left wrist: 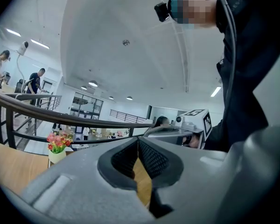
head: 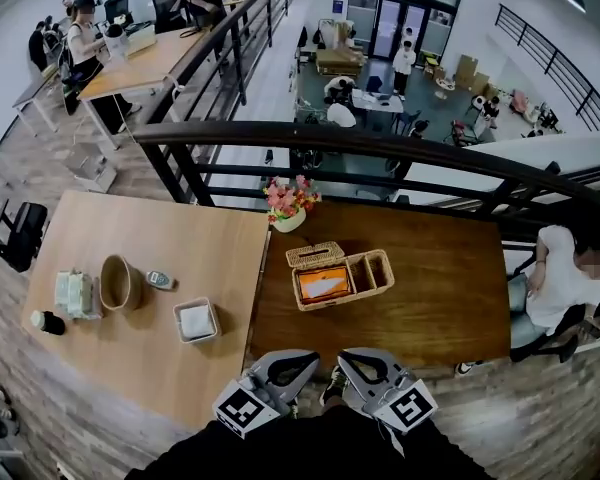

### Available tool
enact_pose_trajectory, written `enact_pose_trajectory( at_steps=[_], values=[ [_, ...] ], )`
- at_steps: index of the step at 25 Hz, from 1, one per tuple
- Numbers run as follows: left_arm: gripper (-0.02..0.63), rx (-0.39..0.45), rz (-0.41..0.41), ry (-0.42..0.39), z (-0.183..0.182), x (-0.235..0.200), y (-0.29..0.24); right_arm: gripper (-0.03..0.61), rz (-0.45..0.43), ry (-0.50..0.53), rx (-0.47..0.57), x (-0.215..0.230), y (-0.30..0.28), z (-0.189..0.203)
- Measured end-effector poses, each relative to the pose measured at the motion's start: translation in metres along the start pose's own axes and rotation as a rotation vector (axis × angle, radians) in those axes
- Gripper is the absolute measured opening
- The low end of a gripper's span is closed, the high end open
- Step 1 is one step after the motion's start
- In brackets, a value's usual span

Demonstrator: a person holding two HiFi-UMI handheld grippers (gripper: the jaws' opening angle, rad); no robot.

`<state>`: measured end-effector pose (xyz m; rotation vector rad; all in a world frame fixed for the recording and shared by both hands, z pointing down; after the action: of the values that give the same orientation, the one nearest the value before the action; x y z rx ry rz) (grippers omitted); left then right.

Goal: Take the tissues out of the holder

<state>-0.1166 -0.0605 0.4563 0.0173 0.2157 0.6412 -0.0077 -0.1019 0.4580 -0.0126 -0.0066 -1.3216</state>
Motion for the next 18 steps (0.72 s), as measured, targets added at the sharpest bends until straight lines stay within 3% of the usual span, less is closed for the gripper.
enact_pose_trajectory(
  at_steps=[9, 18],
  values=[
    [0.01, 0.031, -0.128, -0.004, 0.006, -0.025, -0.053, 0.005, -0.103, -0.03, -0.087, 0.076, -0.006, 0.027],
    [0.009, 0.039, -0.261, -0.022, 0.029, -0.052, -0.088, 0.009, -0.254, 0.07, -0.315, 0.155, -0.037, 0.081]
  ],
)
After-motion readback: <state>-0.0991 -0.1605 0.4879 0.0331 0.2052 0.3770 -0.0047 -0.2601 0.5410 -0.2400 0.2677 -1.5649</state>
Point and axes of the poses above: the fingertips, and each gripper's own axes: y backward along the fingers, x to its right, z out of its underside, the point moved 5 cm from there along y, backward along the fingers, and after that the axes turned 10 degrees about x, right-handed, at the moved point
